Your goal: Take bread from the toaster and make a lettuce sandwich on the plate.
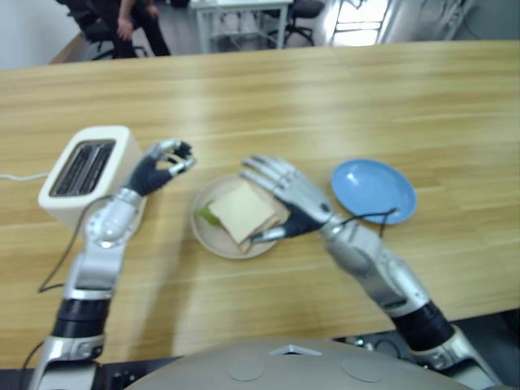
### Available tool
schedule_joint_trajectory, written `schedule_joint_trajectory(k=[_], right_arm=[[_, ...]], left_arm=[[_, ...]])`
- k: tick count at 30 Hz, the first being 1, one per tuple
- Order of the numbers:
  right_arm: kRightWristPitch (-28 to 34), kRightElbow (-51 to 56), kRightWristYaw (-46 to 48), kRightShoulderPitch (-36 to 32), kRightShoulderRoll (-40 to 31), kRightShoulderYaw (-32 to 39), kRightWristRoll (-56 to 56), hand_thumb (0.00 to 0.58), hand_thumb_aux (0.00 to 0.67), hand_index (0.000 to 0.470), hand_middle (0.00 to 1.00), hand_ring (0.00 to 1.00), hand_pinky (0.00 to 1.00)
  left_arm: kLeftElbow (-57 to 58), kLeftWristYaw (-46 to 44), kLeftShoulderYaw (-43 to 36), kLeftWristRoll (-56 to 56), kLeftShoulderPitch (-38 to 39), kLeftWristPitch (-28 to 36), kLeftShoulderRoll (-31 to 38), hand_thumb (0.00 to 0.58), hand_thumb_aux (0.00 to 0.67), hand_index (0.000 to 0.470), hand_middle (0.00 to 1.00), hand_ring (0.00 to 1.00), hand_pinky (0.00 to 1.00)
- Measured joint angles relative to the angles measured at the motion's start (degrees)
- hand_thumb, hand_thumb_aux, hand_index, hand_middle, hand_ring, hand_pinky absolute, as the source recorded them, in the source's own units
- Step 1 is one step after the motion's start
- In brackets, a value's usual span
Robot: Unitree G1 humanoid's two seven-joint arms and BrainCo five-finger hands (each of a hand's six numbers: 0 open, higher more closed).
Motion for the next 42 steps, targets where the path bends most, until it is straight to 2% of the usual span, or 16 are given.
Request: schedule_joint_trajectory(k=[8,13,17,22,28,30,32,34,35,36,37,38,39,40,41,42], right_arm=[[8.35,1.13,29.28,14.15,-17.58,1.38,16.59,0.58,0.67,0.46,1.0,1.0,1.0],[10.4,4.55,36.78,13.55,-16.33,5.75,18.7,0.58,0.67,0.46,1.0,1.0,1.0],[9.69,11.5,39.21,8.01,-11.71,9.14,19.14,0.58,0.67,0.46,1.0,1.0,1.0],[6.1,23.79,38.04,-2.09,-4.84,11.47,17.74,0.58,0.67,0.46,1.0,1.0,1.0],[-1.61,42.15,29.28,-11.19,5.69,11.32,16.78,0.58,0.67,0.46,1.0,1.0,1.0],[-4.11,49.16,24.04,-14.92,8.82,11.25,15.67,0.58,0.67,0.46,1.0,1.0,1.0],[-6.33,54.61,18.26,-17.72,10.31,11.05,13.85,0.58,0.67,0.46,1.0,1.0,1.0],[-7.71,58.67,13.1,-19.71,11.18,10.85,12.13,0.58,0.67,0.46,1.0,1.0,1.0],[-8.39,60.33,10.2,-20.4,11.4,10.66,11.18,0.58,0.67,0.46,1.0,1.0,1.0],[-8.88,61.46,6.98,-20.89,11.35,10.54,9.88,0.516,0.447,0.307,0.16,0.16,0.16],[-9.22,61.87,5.14,-21.0,11.19,10.43,9.21,0.516,0.447,0.307,0.16,0.16,0.16],[-9.86,61.96,2.8,-21.04,10.88,10.34,8.28,0.449,0.352,0.242,0.0,0.0,0.0],[-10.81,61.67,0.72,-20.97,10.47,10.2,7.51,0.307,0.21,0.144,0.0,0.0,0.0],[-11.29,61.14,-0.36,-20.83,10.0,10.03,7.2,0.19,0.121,0.083,0.0,0.0,0.0],[-11.93,60.41,-1.37,-20.57,9.51,9.31,7.15,0.0,0.0,0.0,0.0,0.0,0.0],[-12.15,59.12,-2.13,-20.31,8.71,8.75,7.15,0.0,0.0,0.0,0.0,0.0,0.0]], left_arm=[[-2.33,-18.87,-7.93,1.8,16.98,0.37,15.21,0.58,0.67,0.46,1.0,1.0,1.0],[-2.83,-22.7,-17.77,6.27,18.06,3.83,15.11,0.58,0.67,0.46,1.0,1.0,1.0],[0.98,-22.05,-26.36,11.39,14.09,5.21,9.2,0.58,0.67,0.46,1.0,1.0,1.0],[7.83,-17.56,-31.55,18.25,8.09,5.24,4.52,0.58,0.67,0.46,1.0,1.0,1.0],[23.76,-5.61,-31.1,24.88,-3.11,3.96,0.35,0.58,0.662,0.455,1.0,1.0,1.0],[29.32,-0.82,-31.12,26.98,-7.36,3.14,-1.65,0.568,0.575,0.395,1.0,1.0,1.0],[34.04,3.97,-31.14,28.87,-10.71,2.64,-3.34,0.559,0.541,0.372,1.0,1.0,1.0],[37.26,7.74,-31.11,30.41,-12.95,2.44,-4.21,0.5,0.42,0.289,1.0,1.0,1.0],[38.63,9.73,-30.99,31.01,-13.99,2.38,-4.68,0.5,0.42,0.289,1.0,1.0,1.0],[39.2,11.52,-30.89,31.55,-14.73,1.99,-4.95,0.281,0.189,0.13,0.33,0.33,0.33],[39.29,12.5,-30.71,31.75,-15.13,1.67,-5.12,0.281,0.189,0.13,0.33,0.33,0.33],[39.21,13.67,-30.34,31.86,-15.35,1.14,-5.21,0.083,0.05,0.034,0.0,0.0,0.0],[38.86,14.57,-29.87,31.83,-15.27,0.53,-5.21,0.0,0.0,0.0,0.0,0.0,0.0],[38.37,14.87,-29.5,31.71,-15.06,0.12,-5.21,0.0,0.0,0.0,0.0,0.0,0.0],[37.63,15.23,-28.99,31.37,-14.69,-0.46,-5.21,0.0,0.0,0.0,0.0,0.0,0.0],[36.73,15.43,-28.14,30.45,-14.19,-0.93,-5.22,0.0,0.0,0.0,0.0,0.0,0.0]])
